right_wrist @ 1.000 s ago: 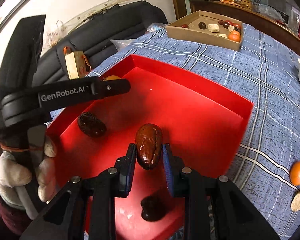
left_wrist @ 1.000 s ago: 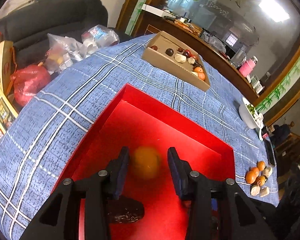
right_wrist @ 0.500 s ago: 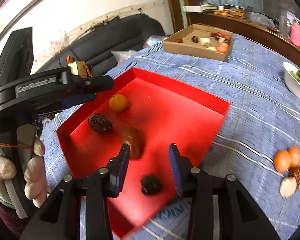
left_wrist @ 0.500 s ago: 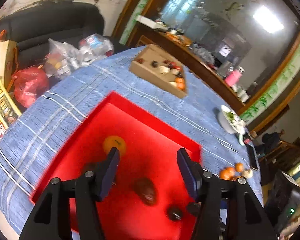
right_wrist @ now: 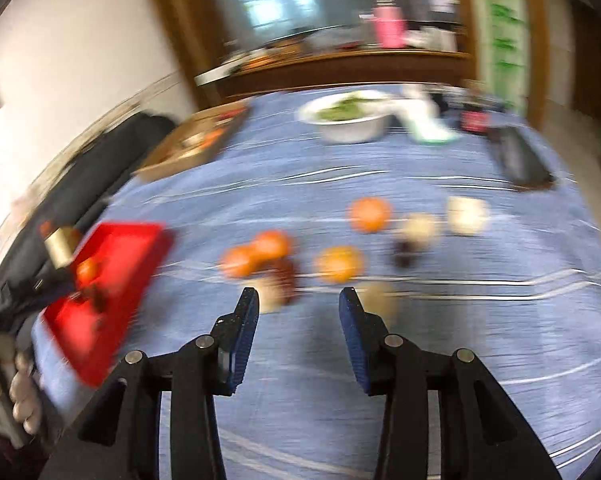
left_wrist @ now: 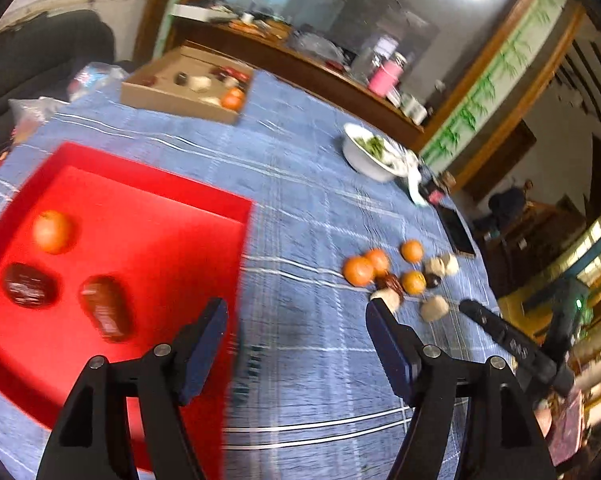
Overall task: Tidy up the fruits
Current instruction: 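Grasp a beige root slice with the left tool while the right tool grasps a white yam piece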
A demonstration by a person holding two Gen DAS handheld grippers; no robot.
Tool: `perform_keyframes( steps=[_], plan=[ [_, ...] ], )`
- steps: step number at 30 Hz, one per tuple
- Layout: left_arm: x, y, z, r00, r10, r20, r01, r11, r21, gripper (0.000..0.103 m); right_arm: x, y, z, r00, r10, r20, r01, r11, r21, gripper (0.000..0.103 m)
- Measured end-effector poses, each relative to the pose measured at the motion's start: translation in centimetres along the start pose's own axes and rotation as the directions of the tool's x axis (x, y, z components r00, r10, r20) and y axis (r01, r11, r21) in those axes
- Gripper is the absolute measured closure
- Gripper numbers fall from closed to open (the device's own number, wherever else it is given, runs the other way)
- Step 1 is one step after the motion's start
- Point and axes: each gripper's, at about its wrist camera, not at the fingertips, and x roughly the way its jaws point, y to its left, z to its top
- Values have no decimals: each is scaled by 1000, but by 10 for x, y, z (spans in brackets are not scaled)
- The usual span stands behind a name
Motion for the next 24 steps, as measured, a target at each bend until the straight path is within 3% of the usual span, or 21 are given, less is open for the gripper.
perform_keyframes(
  steps=[4, 13, 16, 24],
  plan=[
    [14, -27, -8, 999, 7, -33, -5, 997, 71, 29, 21, -25, -1, 1000, -1, -30, 1, 1000, 29, 62],
    [45, -62, -12, 998, 34, -47, -27, 989, 145, 34, 44, -23, -7, 998, 50, -30, -51, 998, -25, 61],
    [65, -80, -12, 997, 44, -57, -32, 979, 200, 39, 46, -14, -9, 997, 60, -42, -63, 996, -69, 67],
    [112, -109, -18, 994, 79, -78, -49, 942, 333, 42, 46, -6, -14, 999, 18, -50, -23, 993, -116, 70]
  ],
)
